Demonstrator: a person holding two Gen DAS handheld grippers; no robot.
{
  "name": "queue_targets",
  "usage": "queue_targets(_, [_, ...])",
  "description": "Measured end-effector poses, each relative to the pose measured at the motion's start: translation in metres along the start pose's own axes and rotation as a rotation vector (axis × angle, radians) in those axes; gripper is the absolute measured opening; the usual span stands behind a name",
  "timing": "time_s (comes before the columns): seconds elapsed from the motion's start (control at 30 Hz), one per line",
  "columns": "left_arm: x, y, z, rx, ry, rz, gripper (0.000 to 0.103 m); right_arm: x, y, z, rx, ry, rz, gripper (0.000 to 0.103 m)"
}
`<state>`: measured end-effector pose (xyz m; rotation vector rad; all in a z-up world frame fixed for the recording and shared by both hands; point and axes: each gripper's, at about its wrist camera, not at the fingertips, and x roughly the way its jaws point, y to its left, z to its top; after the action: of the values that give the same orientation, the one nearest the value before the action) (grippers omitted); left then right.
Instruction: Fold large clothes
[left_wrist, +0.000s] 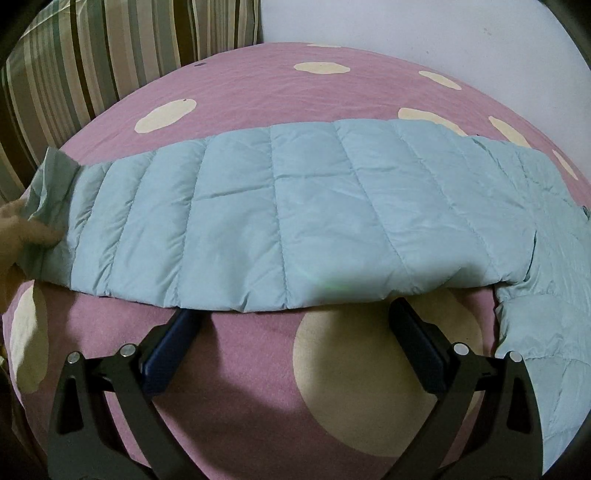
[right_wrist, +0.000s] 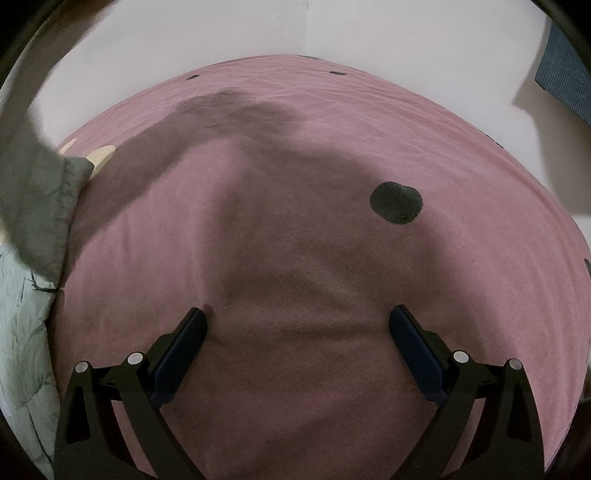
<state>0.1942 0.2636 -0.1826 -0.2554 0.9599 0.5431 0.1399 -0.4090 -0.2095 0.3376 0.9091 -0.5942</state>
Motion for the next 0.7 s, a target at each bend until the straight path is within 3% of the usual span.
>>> queue_targets(0.1, [-0.001, -0.001, 0.0, -0.001, -0.001, 0.0, 0.101, 0.0, -0.001, 0.0, 0.002, 0.002, 0.003, 0.099])
queue_targets(0.23, [-0.001, -0.003, -0.001, -0.001, -0.001, 0.002, 0.101, -0.001, -0.013, 0.0, 0.053, -0.005, 0.075, 0.099])
queue_targets(0.4, [-0.001, -0.004, -0.001, 0.0, -0.002, 0.005, 0.101, 0.0, 0.001, 0.001, -0.016, 0.006, -0.017, 0.099])
queue_targets(0.53, [-0.001, -0.005, -0.001, -0.001, -0.003, 0.004, 0.101, 0.0, -0.007, 0.002, 0.014, 0.006, 0.023, 0.099])
queue_targets(0.7, [-0.001, -0.005, -0.001, -0.001, -0.001, 0.004, 0.101, -0.001, -0.004, 0.001, 0.0, 0.005, 0.003, 0.099])
